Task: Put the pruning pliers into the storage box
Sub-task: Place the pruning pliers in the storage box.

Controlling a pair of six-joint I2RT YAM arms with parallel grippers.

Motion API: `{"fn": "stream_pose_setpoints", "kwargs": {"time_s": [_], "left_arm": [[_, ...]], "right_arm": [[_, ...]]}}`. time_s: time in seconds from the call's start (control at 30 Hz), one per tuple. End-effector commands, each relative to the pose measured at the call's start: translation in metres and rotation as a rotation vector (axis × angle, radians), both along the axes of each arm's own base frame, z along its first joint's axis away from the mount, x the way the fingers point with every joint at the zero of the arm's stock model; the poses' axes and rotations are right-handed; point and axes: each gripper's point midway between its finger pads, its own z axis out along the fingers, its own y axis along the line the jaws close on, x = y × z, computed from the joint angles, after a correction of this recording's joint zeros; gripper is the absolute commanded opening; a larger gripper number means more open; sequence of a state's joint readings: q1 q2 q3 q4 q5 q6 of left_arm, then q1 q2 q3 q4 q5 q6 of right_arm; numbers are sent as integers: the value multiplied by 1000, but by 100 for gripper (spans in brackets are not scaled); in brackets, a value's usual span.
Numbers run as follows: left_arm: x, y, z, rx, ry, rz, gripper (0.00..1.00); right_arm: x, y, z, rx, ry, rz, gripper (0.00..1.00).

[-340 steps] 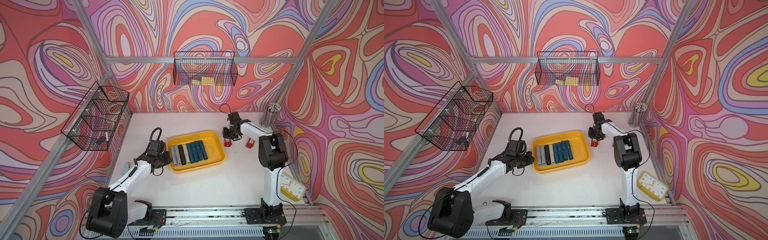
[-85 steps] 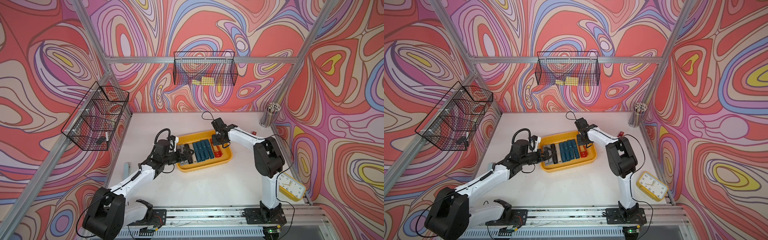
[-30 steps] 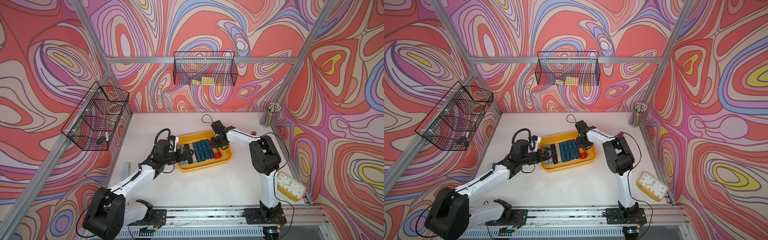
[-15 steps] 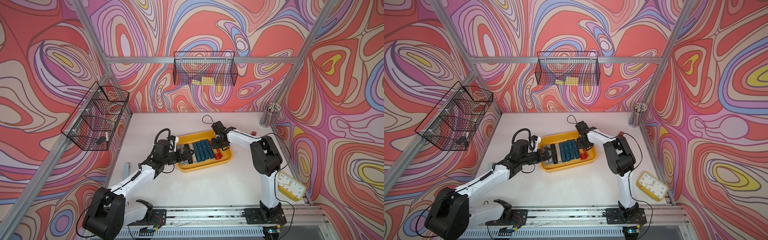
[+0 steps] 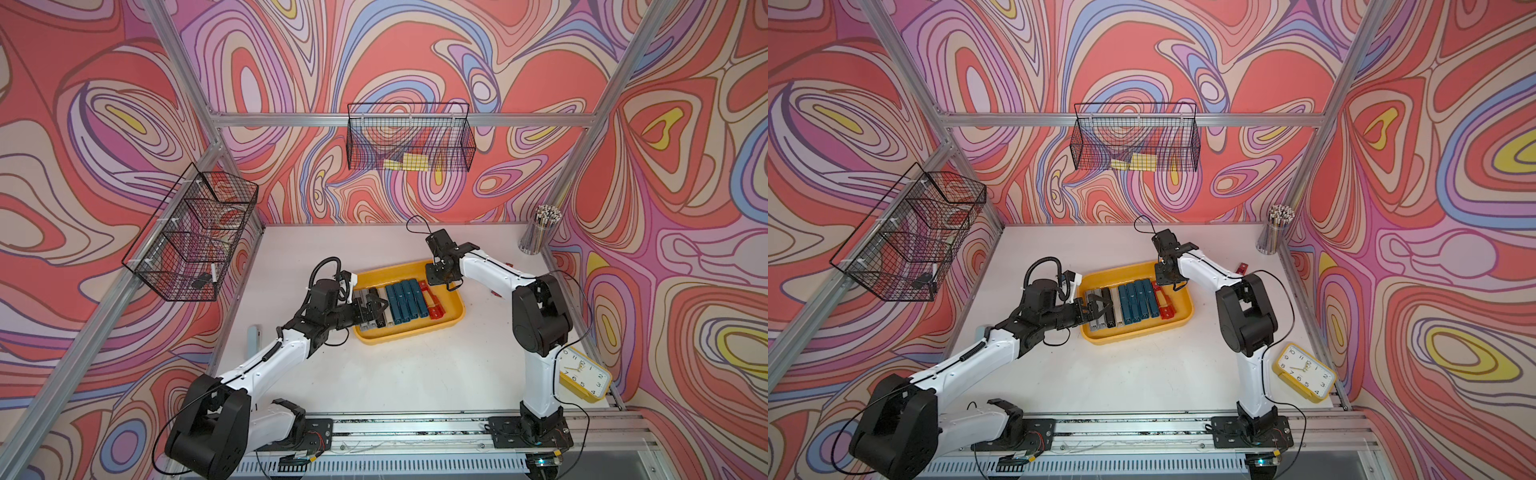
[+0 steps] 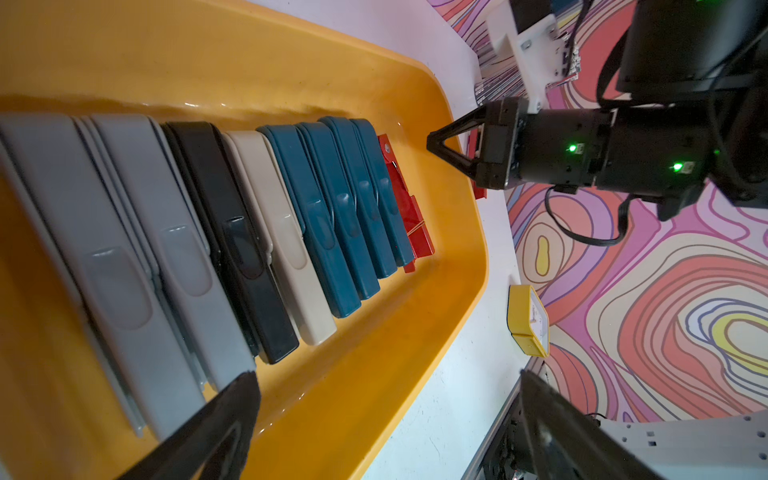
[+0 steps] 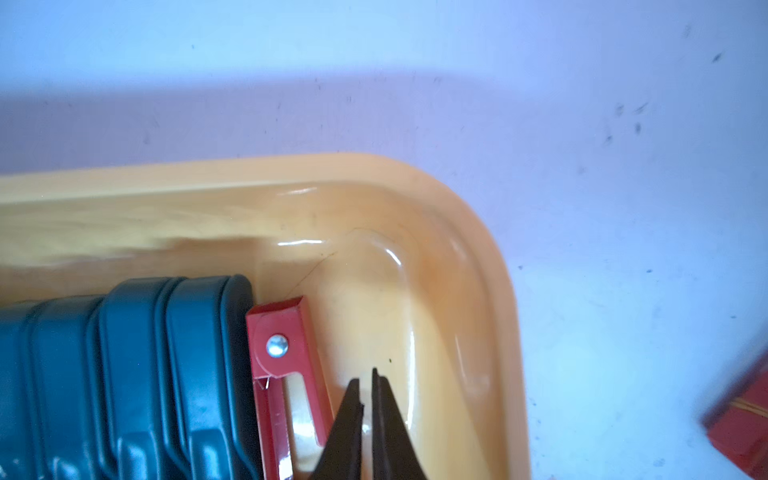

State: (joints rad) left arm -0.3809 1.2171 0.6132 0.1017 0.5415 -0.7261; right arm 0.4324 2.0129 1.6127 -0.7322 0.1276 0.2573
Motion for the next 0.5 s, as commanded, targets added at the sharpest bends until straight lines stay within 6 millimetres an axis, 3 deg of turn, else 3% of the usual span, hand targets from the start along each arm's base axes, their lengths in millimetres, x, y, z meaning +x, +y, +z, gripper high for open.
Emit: {"fn": "stream_pose_setpoints", "kwargs": {"time_s": [0.0, 0.3, 0.47], "left_arm": [[0, -2, 3, 0, -32, -10, 99], [1, -4, -4, -7, -24, -21, 99], [2, -6, -3, -14, -26, -28, 99]], "right_arm": [[5, -36, 28, -6, -39, -58, 13], [10, -141, 46, 12, -72, -278, 18], [13, -177, 38, 26, -70, -371, 18]]}}
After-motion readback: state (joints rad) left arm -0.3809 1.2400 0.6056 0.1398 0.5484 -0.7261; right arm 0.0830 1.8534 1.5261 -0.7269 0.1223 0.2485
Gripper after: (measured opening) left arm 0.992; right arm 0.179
